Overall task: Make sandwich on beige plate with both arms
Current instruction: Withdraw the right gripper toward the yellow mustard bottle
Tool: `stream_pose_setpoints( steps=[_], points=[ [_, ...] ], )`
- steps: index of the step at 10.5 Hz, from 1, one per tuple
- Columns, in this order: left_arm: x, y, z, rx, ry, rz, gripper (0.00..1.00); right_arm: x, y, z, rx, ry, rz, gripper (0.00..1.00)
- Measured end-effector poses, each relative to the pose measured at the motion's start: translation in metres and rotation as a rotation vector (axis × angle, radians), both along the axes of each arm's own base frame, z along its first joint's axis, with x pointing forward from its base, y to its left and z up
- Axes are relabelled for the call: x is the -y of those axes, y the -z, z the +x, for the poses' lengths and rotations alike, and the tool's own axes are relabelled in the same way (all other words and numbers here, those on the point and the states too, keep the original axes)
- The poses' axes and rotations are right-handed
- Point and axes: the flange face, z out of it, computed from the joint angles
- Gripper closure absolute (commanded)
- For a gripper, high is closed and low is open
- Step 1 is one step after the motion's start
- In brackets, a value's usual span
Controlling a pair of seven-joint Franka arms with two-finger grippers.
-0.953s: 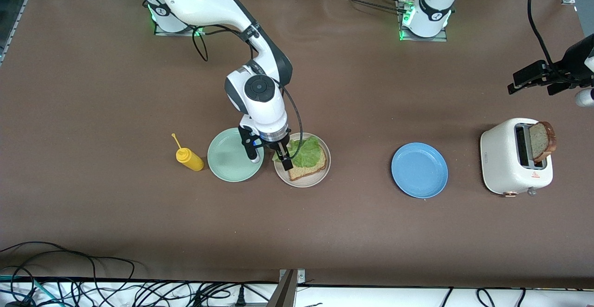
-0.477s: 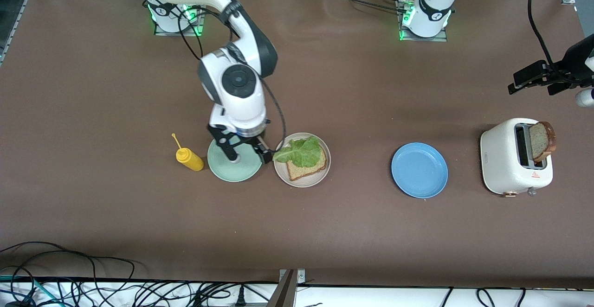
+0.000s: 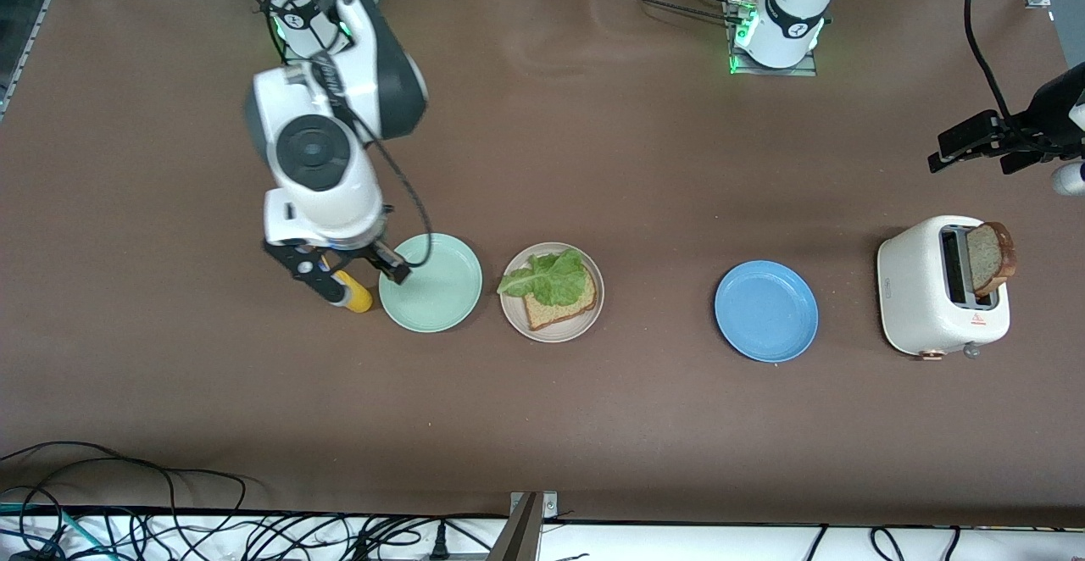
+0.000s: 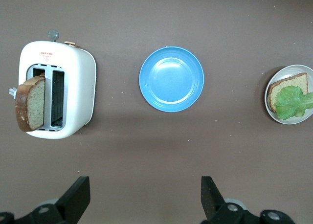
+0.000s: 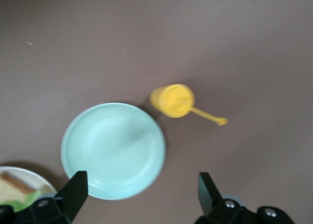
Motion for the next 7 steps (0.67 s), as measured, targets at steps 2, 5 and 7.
stream_pose_setpoints(
  steps=[2,5,7],
  points=[
    [0.0,0.0,0.0,0.0,0.0,0.0,0.0,0.074,-0.018,-0.004,-0.075,-0.127,0.045,0.0],
    [0.0,0.0,0.0,0.0,-0.001,0.0,0.0,0.185,-0.017,-0.03,-0.163,-0.315,0.189,0.0],
    [0.0,0.0,0.0,0.0,-0.001,0.0,0.0,0.24,-0.003,-0.046,-0.187,-0.424,0.297,0.0]
  ],
)
